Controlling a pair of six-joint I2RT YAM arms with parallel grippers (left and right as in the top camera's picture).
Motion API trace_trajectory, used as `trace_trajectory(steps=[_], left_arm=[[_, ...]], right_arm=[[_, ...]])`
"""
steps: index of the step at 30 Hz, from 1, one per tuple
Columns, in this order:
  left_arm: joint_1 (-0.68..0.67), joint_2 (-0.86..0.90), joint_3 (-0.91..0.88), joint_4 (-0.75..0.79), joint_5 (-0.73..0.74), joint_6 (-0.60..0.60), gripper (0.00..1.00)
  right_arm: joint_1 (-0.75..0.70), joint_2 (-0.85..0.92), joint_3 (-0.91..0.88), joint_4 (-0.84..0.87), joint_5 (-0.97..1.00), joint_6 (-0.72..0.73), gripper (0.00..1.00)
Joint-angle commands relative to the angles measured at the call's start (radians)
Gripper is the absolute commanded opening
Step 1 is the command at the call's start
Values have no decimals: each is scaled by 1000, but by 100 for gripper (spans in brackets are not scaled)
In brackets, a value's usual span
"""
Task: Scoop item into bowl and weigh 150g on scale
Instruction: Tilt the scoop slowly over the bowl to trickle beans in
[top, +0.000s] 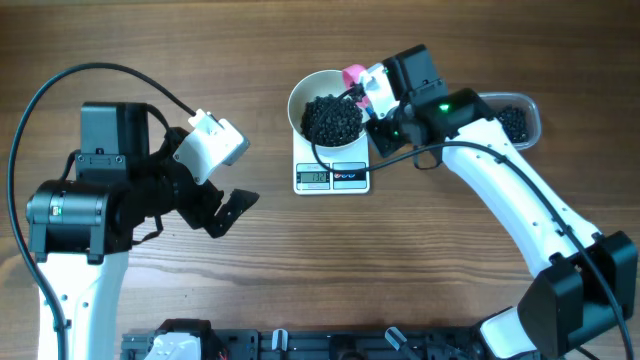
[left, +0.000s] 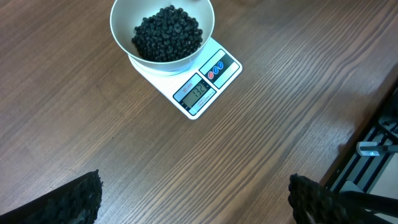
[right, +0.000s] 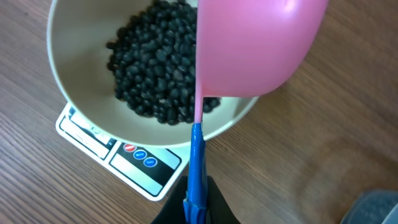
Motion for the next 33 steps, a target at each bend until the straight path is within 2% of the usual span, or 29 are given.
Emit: trace_trajectory(steps=[1,9,12,15,27,30,33], left_arm=[[6,4,19,-1,8,12,100],[6,4,19,-1,8,12,100],[6,4,19,-1,8,12,100],[6,4,19,-1,8,12,100],[6,4,19,-1,8,12,100],[6,4,19,-1,8,12,100],[6,4,19,-1,8,12,100]], right_arm=[[16,-20,17,14,-31,-3,4],[23,-20,17,22,28,-2,4],[25,-20,17,19,-28,20,4],[24,-20,17,19,28,12,4],[24,-20,16,25,27,63,4],[26,-20,16,8,50,23,4],[26,-20,16,25,43,59,4]])
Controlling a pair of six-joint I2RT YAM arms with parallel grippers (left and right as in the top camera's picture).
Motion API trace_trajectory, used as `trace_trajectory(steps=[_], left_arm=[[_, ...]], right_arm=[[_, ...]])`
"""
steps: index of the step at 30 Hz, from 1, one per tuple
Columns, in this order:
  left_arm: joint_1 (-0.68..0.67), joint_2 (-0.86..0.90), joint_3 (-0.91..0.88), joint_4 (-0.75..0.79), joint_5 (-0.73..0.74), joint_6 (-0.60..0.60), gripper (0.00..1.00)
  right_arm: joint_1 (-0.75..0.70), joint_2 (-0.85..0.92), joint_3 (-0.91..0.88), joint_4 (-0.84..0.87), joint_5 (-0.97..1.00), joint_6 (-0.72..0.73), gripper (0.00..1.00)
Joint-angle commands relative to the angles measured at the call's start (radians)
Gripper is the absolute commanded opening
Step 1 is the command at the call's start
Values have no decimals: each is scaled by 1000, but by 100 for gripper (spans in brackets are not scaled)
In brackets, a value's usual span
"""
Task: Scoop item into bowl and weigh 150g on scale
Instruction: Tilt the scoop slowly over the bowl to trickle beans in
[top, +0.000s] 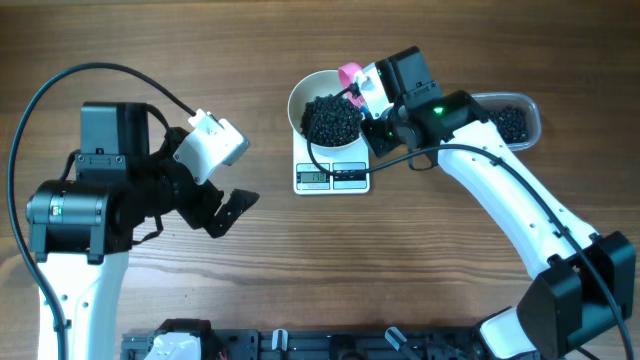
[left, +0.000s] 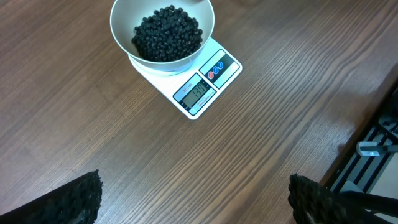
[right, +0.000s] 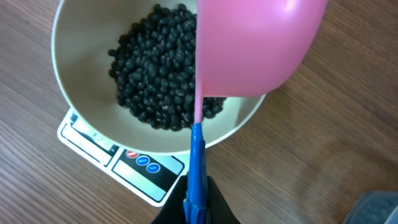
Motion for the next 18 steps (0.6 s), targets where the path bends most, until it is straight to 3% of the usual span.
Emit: trace_trajectory(steps=[1,4,7,10,18], left_arm=[[6,4,19,-1,8,12,100],[6,4,19,-1,8,12,100],[6,4,19,-1,8,12,100],[6,4,19,-1,8,12,100],[6,4,19,-1,8,12,100]], right_arm=[[7,-20,16,11,-14,14,4],[7,-18,16,-3,52,-1,4],[11,-18,16,4,-45,-16,4],[10,-18,16,40,98,-20,4],[17,-18,16,32,-36,4,4]])
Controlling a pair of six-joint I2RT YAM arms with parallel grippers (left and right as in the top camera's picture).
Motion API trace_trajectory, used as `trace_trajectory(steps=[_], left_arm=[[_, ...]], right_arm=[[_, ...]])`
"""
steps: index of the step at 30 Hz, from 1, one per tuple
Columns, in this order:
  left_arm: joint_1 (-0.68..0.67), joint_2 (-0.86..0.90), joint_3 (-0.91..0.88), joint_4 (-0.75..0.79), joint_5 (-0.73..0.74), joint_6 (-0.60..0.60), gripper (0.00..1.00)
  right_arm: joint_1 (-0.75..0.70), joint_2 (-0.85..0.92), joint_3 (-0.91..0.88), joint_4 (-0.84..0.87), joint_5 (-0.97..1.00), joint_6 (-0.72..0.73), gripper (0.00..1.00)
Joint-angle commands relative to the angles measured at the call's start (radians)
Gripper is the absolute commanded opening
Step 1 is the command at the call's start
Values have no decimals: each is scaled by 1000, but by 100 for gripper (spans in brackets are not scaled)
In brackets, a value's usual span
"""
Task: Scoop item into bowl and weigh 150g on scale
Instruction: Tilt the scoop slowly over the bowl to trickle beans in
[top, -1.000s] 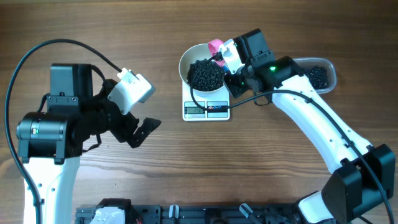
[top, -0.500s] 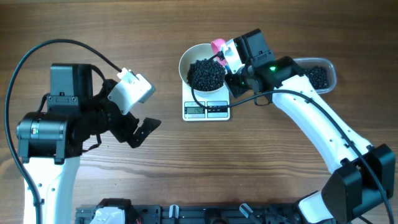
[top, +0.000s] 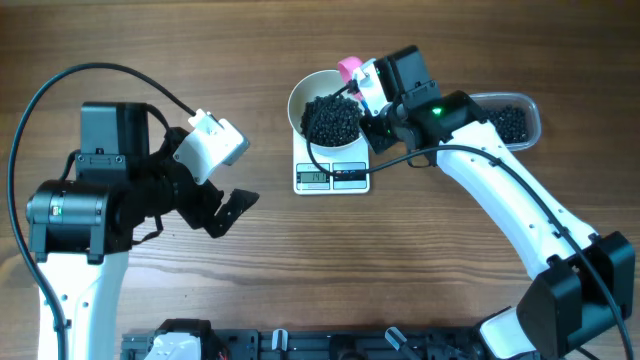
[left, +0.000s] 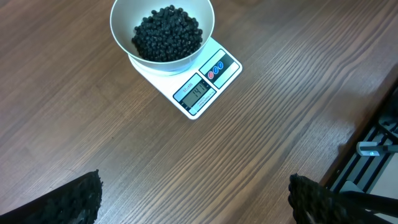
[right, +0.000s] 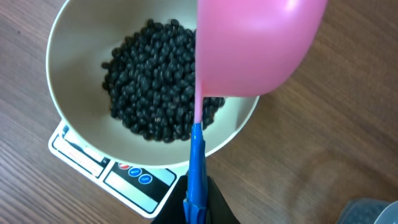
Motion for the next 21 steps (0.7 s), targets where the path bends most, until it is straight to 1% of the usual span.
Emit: trace_trajectory(steps=[1,2,4,8,10,12,13,14,15,16,17,18,19,20,21], left_arm=[[6,4,19,0,8,12,100],[6,4,19,-1,8,12,100],[6,4,19,0,8,12,100],[6,4,19,0,8,12,100],[6,4,19,-1,8,12,100],[6,4,19,0,8,12,100],[6,4,19,0,8,11,100],[6,4,19,0,8,12,100],[6,4,19,-1,8,12,100],[6,4,19,0,8,12,100],[6,4,19,0,8,12,100],[6,4,19,0,8,12,100],[6,4,19,-1,8,12,100],[6,4,19,-1,8,12,100],[6,4,19,0,8,12,100]], right_arm=[[13,-18,16,-12,-61,9,4],[15,-18,16,-23,-44,-13,4],[14,-18,16,-21,-5,-13,4],[18,-18,16,-19,-25,-8,4],[18,-18,16,-38,22,-64,4],[18,-18,16,-24,85,-66,4],[19,-18,16,-12,63,-51,4],[26,-18,16,-7,10,-66,4],[34,-18,16,-14,13,-116,4],[39,-18,16,-21,52,-166,4],[42,-17,16,-19,135,-200,4],[42,-16,16,-2,181,-158,4],[42,-16,16,6,145,-124,4],[43,-16,16,4,96,-134,4],[45,-16,16,-10,69,-177,4]])
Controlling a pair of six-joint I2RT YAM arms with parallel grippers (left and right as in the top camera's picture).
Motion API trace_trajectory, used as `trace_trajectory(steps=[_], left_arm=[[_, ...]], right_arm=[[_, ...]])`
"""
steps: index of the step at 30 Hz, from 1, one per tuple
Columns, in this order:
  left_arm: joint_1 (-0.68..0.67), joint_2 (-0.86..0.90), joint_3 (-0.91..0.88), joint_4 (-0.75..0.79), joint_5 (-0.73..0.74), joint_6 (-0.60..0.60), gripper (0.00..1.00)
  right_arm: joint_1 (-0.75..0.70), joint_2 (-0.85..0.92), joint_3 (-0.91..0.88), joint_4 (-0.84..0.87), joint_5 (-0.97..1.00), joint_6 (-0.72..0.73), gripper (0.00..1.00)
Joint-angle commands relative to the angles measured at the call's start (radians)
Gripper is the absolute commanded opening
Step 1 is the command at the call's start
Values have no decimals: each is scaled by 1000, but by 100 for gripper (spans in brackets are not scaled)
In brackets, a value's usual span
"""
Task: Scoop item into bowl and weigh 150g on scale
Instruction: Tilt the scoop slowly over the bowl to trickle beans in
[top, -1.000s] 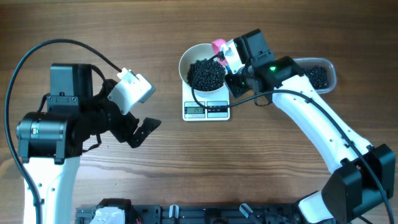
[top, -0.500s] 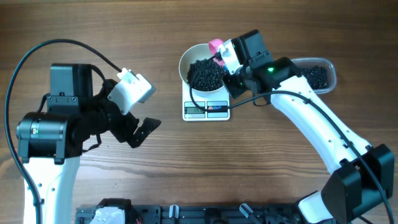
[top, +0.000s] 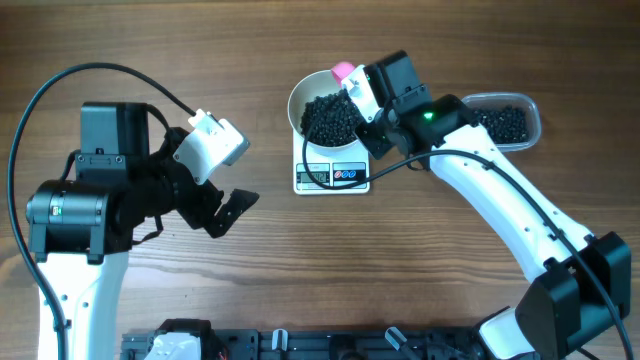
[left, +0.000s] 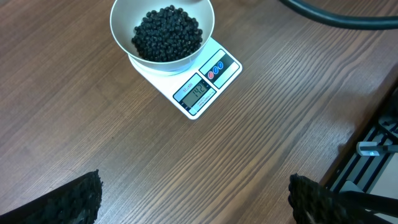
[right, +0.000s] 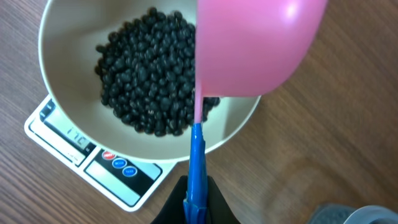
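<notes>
A white bowl heaped with small black beans stands on a white digital scale at the table's far middle. My right gripper is shut on the blue handle of a pink scoop, held tipped on its side over the bowl's right rim. The scoop's inside is hidden. In the left wrist view the bowl and the lit scale display show clearly. My left gripper hangs open over bare wood, well to the left of the scale.
A clear tray holding more black beans sits to the right of the scale, behind my right arm. A black rail runs along the table's near edge.
My right gripper has moved a little to the left with the scoop, so more of the scale display shows in its view. The left arm has not moved.
Through all the earlier moments my right gripper held the pink scoop tipped over the bean-filled bowl's right rim, drifting slightly left each time. The scale's reading changed between moments. The left gripper stayed open in one place.
</notes>
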Motion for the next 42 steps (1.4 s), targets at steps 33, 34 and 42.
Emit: trace_trajectory(steps=[33,34,42], left_arm=[[6,4,19,-1,8,12,100],[6,4,19,-1,8,12,100],[6,4,19,-1,8,12,100]], right_arm=[[13,-11,15,104,307,-380,4],[16,-11,15,100,296,-383,5],[39,-11,15,93,278,-437,5]])
